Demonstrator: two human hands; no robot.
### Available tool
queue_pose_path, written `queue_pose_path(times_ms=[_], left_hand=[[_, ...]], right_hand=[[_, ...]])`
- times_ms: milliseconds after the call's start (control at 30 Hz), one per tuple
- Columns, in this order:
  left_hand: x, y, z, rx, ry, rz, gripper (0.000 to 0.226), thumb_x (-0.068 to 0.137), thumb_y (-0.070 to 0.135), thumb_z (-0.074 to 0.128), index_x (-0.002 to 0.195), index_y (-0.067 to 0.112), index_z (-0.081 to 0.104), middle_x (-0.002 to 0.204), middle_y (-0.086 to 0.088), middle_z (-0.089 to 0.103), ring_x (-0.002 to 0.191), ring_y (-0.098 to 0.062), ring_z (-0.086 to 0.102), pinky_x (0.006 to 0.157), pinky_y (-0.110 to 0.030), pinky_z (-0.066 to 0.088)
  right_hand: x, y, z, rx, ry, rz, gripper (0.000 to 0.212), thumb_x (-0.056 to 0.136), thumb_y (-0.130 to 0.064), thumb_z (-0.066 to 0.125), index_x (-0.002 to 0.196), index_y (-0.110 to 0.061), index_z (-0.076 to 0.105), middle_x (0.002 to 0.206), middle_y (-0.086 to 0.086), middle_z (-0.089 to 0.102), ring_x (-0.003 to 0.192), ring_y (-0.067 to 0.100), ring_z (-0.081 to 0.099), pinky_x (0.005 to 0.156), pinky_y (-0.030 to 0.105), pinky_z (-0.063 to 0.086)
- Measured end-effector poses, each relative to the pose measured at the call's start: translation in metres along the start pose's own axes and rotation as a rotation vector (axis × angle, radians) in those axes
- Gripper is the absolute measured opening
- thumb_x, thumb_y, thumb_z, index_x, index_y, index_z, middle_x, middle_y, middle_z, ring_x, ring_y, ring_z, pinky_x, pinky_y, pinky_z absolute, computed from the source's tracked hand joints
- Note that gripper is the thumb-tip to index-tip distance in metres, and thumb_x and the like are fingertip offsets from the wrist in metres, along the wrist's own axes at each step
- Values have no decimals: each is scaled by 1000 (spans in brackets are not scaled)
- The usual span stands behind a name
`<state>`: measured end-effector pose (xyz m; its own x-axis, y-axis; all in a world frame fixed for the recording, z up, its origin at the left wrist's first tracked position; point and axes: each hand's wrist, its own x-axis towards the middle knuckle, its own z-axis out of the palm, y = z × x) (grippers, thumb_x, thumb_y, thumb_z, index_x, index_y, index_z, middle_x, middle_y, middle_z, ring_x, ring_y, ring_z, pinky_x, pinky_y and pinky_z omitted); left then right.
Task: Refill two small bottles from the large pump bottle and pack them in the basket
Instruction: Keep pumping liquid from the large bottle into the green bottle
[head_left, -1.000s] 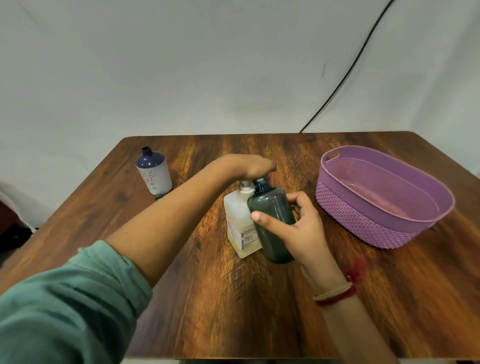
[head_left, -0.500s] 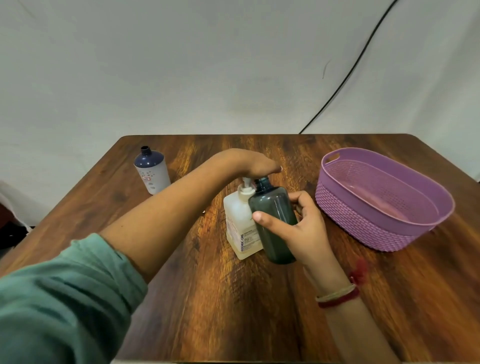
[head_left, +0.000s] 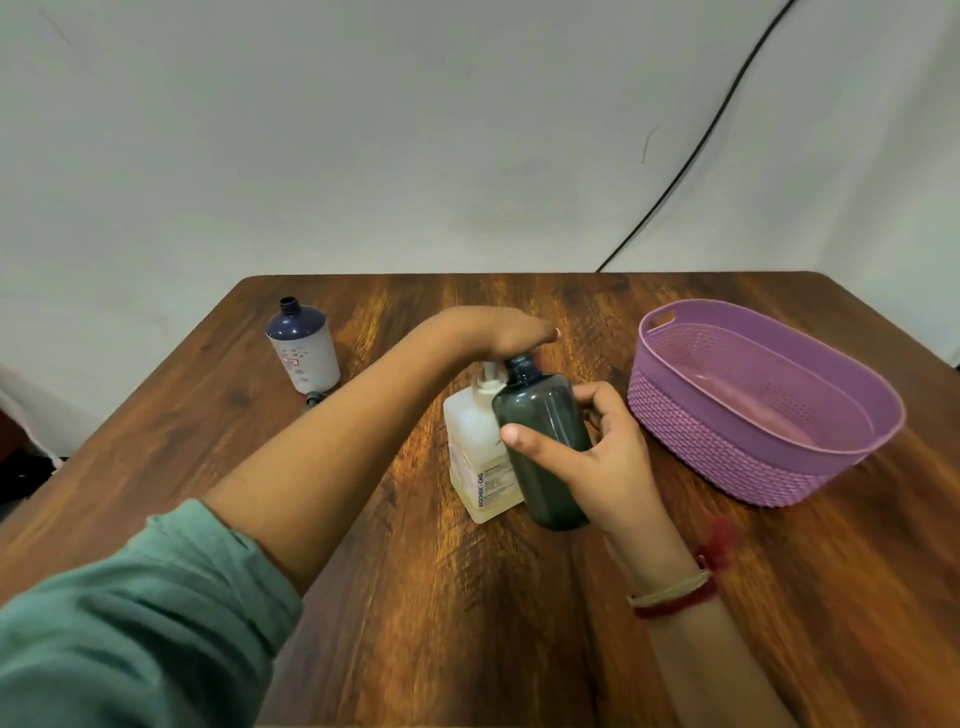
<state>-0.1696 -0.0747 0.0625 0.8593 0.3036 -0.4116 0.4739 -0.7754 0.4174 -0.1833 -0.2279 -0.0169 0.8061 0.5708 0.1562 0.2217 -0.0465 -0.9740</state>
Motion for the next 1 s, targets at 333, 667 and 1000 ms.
queue_pose_path(times_ms=[333, 667, 1000], left_hand=[[-5, 5, -2, -10, -4, -25, 50, 104, 36, 23, 135, 5, 47, 139, -17, 47, 120, -31, 51, 91, -38, 43], [-2, 4, -1, 32, -2, -49, 45, 103, 34, 26, 126, 4, 51, 123, -17, 55, 89, -23, 60, 75, -31, 48], [-3, -1, 6, 64, 32, -12, 41, 104, 26, 25, 126, 3, 51, 124, -16, 54, 100, -27, 57, 80, -31, 41]], right_hand=[[-2, -1, 1, 7, 4, 20, 66, 42, -58, 83, 93, -28, 53, 101, -8, 62, 93, 5, 60, 72, 23, 49], [-3, -2, 1, -13, 3, 24, 61, 44, -55, 77, 94, -28, 52, 101, -9, 61, 95, 6, 59, 74, 25, 48], [-3, 3, 3, -46, 19, 31, 69, 41, -61, 85, 93, -29, 52, 101, -9, 61, 95, 5, 59, 74, 25, 49]])
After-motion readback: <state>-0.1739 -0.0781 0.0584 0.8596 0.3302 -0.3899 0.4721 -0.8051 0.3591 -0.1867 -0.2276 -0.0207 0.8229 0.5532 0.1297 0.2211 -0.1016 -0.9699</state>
